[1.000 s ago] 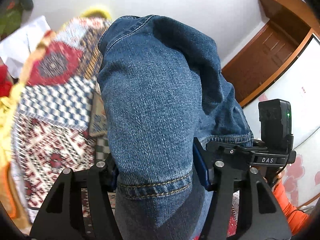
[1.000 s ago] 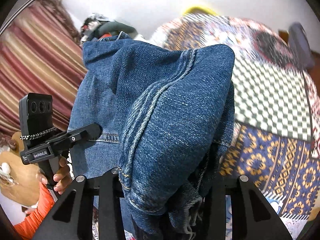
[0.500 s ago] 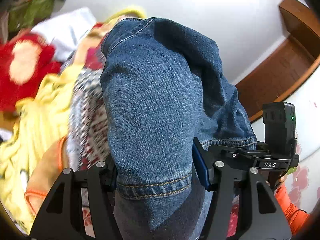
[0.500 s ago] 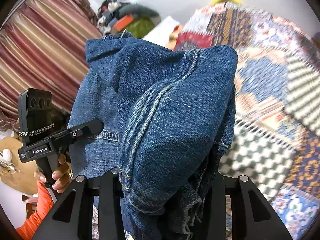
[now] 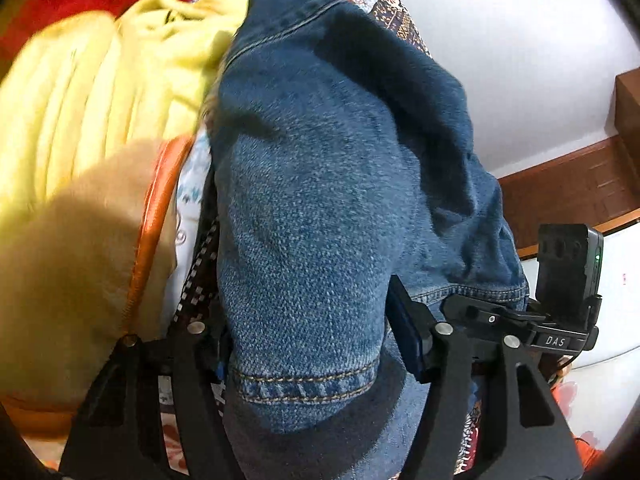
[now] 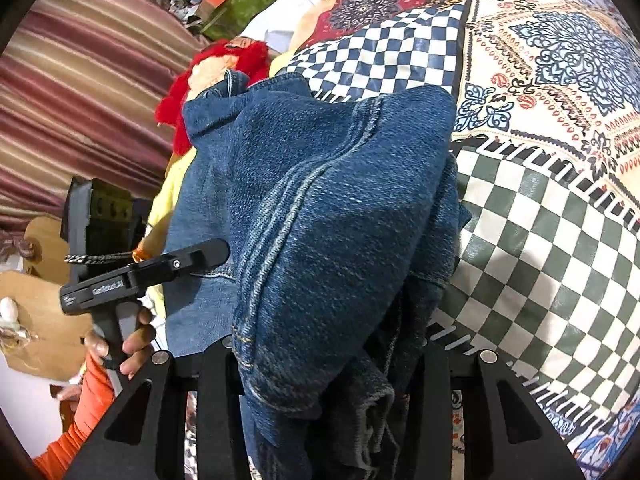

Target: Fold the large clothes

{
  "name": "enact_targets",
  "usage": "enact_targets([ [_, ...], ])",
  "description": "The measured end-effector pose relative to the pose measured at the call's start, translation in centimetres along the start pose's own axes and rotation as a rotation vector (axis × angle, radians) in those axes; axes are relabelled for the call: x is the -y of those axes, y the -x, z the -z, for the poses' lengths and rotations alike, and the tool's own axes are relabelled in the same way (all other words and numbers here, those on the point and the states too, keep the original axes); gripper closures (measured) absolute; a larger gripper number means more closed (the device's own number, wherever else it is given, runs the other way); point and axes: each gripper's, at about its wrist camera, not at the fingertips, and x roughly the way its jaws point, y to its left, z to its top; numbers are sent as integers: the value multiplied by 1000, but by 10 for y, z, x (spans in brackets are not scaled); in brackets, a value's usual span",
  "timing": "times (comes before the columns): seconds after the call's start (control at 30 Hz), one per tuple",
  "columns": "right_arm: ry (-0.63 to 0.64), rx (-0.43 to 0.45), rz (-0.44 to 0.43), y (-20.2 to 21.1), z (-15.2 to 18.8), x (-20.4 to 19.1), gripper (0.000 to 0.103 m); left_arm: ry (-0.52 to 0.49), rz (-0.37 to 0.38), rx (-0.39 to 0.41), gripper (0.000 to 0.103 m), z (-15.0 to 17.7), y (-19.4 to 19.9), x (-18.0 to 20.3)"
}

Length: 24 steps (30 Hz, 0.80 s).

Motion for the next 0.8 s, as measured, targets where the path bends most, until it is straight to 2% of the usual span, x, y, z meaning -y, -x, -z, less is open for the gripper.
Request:
enact_targets([
  [0.13,34,-2,26,-1,7,-4,62,2,-20,12,37,10,6,0],
  [0.2,59,1,55,2,15,-6,61,-23,-58,21,37,16,14,5],
  [0.4,116,22,151,25,25,-23,60,-161,-237,97,38,35,52,34],
  [0.53,161,50,222,49,34,-34,60,-244,-273,127,38,54,70,53],
  [0.67,243,114,310,68,52,-53,59,-287,-291,125,38,82,70,69],
  [0.73,282,118,328,67,61,-61,54,-309,-331,121,38,90,59,75],
  [0.8,300,101,332,60,70,-64,28,-327,-372,105,38,100,55,79],
])
